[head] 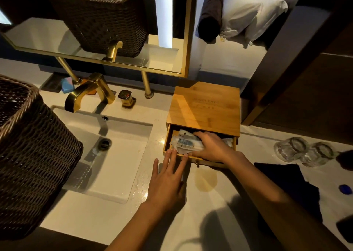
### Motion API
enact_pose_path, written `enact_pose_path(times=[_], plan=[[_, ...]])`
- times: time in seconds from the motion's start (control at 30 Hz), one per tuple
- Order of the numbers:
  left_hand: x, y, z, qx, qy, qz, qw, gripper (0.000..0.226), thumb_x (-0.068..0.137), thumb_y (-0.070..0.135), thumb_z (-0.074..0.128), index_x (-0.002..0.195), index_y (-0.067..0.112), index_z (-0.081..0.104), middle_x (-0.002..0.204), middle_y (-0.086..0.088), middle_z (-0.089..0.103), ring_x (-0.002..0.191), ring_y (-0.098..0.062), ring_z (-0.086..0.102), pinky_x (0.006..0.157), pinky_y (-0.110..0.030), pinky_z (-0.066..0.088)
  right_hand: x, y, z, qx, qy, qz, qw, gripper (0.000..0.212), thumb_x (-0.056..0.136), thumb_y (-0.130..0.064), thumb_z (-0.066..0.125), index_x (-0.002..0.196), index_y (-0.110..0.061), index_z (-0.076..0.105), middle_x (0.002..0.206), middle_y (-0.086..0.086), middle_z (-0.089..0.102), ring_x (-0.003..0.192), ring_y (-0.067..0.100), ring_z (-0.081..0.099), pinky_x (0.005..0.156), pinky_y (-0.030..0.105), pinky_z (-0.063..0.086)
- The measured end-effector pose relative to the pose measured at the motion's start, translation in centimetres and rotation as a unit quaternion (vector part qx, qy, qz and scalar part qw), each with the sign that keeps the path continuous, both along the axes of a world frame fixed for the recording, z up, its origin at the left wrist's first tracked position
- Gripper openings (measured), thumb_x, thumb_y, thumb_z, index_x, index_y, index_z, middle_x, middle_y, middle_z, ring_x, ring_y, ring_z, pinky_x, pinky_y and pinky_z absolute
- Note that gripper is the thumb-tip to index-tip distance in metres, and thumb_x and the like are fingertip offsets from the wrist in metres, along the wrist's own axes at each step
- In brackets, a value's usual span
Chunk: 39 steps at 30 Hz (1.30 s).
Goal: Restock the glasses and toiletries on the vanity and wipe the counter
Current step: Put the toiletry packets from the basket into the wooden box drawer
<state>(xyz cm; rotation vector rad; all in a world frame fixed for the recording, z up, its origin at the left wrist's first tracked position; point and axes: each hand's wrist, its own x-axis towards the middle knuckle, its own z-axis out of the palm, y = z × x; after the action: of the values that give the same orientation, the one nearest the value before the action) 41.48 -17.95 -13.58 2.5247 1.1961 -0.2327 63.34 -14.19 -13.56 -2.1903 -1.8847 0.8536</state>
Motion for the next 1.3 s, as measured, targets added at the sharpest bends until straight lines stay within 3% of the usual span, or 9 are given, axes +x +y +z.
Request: enact_pose_path(times=[0.23, 0.33, 0.5, 0.57, 0.67, 0.87, 1.03, 1.2, 1.3], plan=[[0.8, 0.8, 0.8, 0.07, -0.055, -0.031, 0.996, 0.069, 0.097, 0.053, 0.023, 0.158, 0.022, 0.016, 0.166, -0.009, 0.014, 0.154, -0.028, 0.008, 0.125, -0.05, 0.015, -0.2, -5.9, 2.4, 0.051, 0.05, -0.051, 0.996, 0.058, 0.095, -0.056, 0.048, 0.147, -0.037, 0.034, 0.149, -0.011, 0.042, 0.136, 0.009, 0.039, 0.112, 0.037, 0.039], [2.4, 2.6, 1.6, 0.003, -0.015, -0.061, 0.998, 0.066, 0.1, 0.055, 0.012, 0.158, 0.024, 0.013, 0.167, -0.003, 0.012, 0.155, -0.022, 0.002, 0.127, -0.046, 0.0, -0.5, -7.6, 2.2, -0.001, 0.02, -0.064, 0.998, 0.06, 0.098, -0.06, 0.031, 0.152, -0.033, 0.029, 0.16, -0.009, 0.03, 0.148, 0.011, 0.024, 0.12, 0.036, 0.023], [4.7, 5.8, 1.1, -0.055, 0.052, -0.065, 0.995, 0.063, 0.104, 0.051, 0.014, 0.159, 0.021, 0.008, 0.168, -0.003, 0.001, 0.155, -0.027, -0.003, 0.125, -0.045, -0.003, -0.3, -6.1, 0.5, -0.049, 0.022, -0.055, 0.997, 0.076, 0.093, -0.072, 0.013, 0.157, -0.031, 0.013, 0.166, -0.005, 0.0, 0.153, 0.014, -0.007, 0.124, 0.043, 0.007], [5.5, 7.1, 0.9, -0.042, 0.062, -0.062, 0.995, 0.063, 0.104, 0.05, 0.016, 0.159, 0.02, 0.008, 0.168, -0.005, -0.001, 0.155, -0.028, -0.003, 0.126, -0.045, 0.001, 0.0, -4.8, 0.0, -0.045, 0.004, -0.061, 0.997, 0.081, 0.089, -0.077, 0.01, 0.156, -0.032, 0.013, 0.166, -0.005, 0.005, 0.153, 0.021, -0.001, 0.123, 0.048, 0.014], [6.5, 8.2, 0.8, 0.0, 0.034, -0.054, 0.998, 0.06, 0.102, 0.051, 0.024, 0.154, 0.02, 0.028, 0.164, -0.009, 0.023, 0.152, -0.031, 0.018, 0.125, -0.046, 0.013, 0.1, -3.3, 0.0, 0.016, -0.042, -0.068, 0.997, 0.076, 0.089, -0.075, 0.01, 0.148, -0.032, 0.032, 0.148, 0.002, 0.038, 0.139, 0.025, 0.032, 0.115, 0.047, 0.029], [5.8, 7.1, 1.2, 0.055, 0.017, -0.091, 0.994, 0.047, 0.098, 0.052, 0.032, 0.123, 0.02, 0.057, 0.127, -0.01, 0.063, 0.123, -0.03, 0.053, 0.113, -0.044, 0.033, 0.3, -4.6, 0.2, 0.024, -0.088, -0.04, 0.995, 0.08, 0.091, -0.075, 0.006, 0.138, -0.026, 0.049, 0.143, 0.0, 0.051, 0.136, 0.019, 0.04, 0.118, 0.046, 0.022], [5.2, 7.8, 0.5, 0.034, -0.009, -0.111, 0.993, 0.054, 0.101, 0.051, 0.032, 0.145, 0.021, 0.042, 0.156, -0.009, 0.037, 0.145, -0.031, 0.033, 0.119, -0.047, 0.03, 0.0, -6.3, 1.1, 0.047, -0.066, -0.062, 0.995, 0.072, 0.092, -0.075, 0.014, 0.129, -0.029, 0.056, 0.131, -0.006, 0.06, 0.121, 0.014, 0.051, 0.104, 0.037, 0.041], [4.9, 7.2, 0.8, 0.015, 0.031, -0.112, 0.993, 0.07, 0.093, 0.062, 0.007, 0.139, 0.024, 0.044, 0.153, -0.008, 0.037, 0.131, -0.031, 0.049, 0.104, -0.044, 0.043, -0.6, -6.8, 0.9, 0.008, -0.018, -0.067, 0.998, 0.07, 0.091, -0.077, 0.018, 0.124, -0.029, 0.057, 0.122, -0.006, 0.063, 0.111, 0.013, 0.058, 0.091, 0.035, 0.052], [5.5, 8.0, 0.8, 0.023, 0.031, -0.133, 0.99, 0.065, 0.1, 0.055, 0.014, 0.155, 0.023, 0.023, 0.166, -0.006, 0.014, 0.152, -0.03, 0.019, 0.121, -0.046, 0.025, -0.7, -6.0, 1.1, 0.046, -0.011, -0.055, 0.997, 0.068, 0.094, -0.071, 0.022, 0.143, -0.028, 0.042, 0.15, -0.004, 0.044, 0.138, 0.014, 0.041, 0.112, 0.036, 0.039]])
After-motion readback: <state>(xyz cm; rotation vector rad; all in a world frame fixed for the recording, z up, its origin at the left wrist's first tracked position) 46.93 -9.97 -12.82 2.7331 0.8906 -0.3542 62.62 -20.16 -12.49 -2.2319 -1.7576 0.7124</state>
